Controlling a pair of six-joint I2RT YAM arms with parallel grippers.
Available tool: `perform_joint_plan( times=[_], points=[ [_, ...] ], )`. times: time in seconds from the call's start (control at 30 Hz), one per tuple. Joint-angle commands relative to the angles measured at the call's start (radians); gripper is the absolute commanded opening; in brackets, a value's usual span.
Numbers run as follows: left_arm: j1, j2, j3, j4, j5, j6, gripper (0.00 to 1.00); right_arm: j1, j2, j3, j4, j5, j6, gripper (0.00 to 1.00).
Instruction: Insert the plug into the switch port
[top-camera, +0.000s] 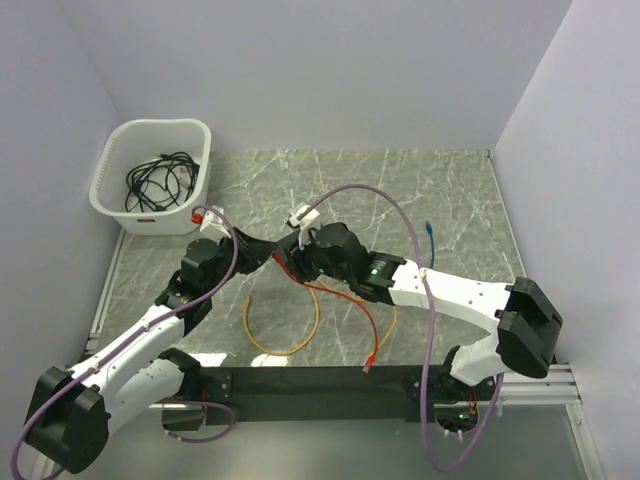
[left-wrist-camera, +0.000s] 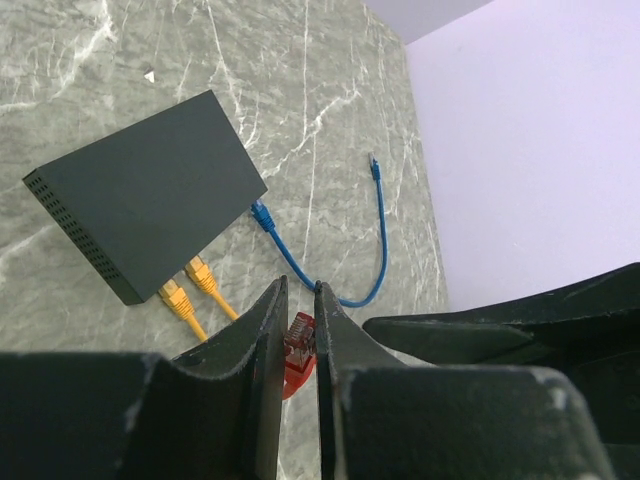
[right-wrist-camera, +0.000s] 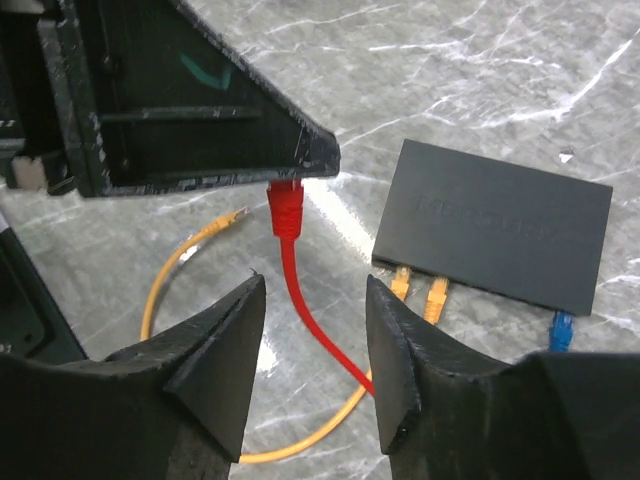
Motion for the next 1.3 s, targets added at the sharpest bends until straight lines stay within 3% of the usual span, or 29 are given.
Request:
perform_joint_plan(
  times=[0.0,1.27],
  points=[
    [-0.004,-0.015,0.016,0.023,-0.012,-0.021,0.01,0.009,0.028,0.08,0.0,0.046,-0.005,0.49],
    [-0.004,-0.008,-0.018,0.049,0.006,-0.036,0.0,0.047,0.166,0.191,-0.001,0.073,0.046,0.32]
  ],
)
